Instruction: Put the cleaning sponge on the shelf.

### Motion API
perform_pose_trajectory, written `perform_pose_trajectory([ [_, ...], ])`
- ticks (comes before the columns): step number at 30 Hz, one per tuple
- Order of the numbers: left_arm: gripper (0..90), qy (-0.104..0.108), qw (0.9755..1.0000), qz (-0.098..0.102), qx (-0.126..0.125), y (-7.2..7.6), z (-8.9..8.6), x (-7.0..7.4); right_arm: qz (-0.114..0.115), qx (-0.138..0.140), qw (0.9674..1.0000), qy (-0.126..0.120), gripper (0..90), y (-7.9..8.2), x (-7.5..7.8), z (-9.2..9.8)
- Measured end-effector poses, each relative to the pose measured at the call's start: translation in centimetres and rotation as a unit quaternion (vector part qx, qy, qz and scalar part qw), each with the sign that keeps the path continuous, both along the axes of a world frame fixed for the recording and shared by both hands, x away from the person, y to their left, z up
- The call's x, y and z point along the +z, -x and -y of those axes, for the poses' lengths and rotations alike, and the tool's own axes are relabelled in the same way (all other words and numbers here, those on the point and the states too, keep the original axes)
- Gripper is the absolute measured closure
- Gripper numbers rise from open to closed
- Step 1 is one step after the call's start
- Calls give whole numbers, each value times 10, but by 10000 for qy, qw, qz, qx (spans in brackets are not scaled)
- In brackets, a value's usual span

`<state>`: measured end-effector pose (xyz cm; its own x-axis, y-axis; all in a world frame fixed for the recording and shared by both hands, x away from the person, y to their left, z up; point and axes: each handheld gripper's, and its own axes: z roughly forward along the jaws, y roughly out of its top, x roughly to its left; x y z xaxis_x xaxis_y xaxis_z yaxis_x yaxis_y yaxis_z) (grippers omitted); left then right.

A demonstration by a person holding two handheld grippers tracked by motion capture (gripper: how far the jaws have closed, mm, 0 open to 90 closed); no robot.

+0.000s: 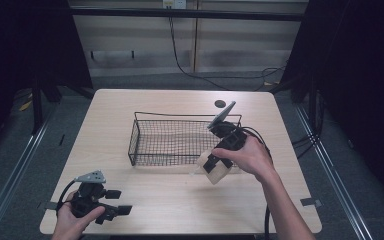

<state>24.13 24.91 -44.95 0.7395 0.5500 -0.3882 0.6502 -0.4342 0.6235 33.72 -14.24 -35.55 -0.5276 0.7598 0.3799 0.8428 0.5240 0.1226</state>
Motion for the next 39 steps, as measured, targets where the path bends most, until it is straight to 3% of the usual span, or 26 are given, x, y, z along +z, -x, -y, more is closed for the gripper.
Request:
perform_pose_trajectory([
  [19, 225, 15, 10000, -13, 12, 0, 0, 0, 192, -632, 9978, -51, 310, -27, 13, 8],
  [22, 225, 24, 10000, -20, -4, 0, -1, 0, 240, -772, 9967, 95, 311, -32, 13, 8],
  [31, 225, 61, 10000, -6, 27, 0, 0, 1, 392, -1139, 9925, 206, 312, -41, 18, 12],
  [39, 225, 64, 10000, -1, -5, 0, 0, 1, 369, -1385, 9891, 337, 312, -50, 15, 17],
])
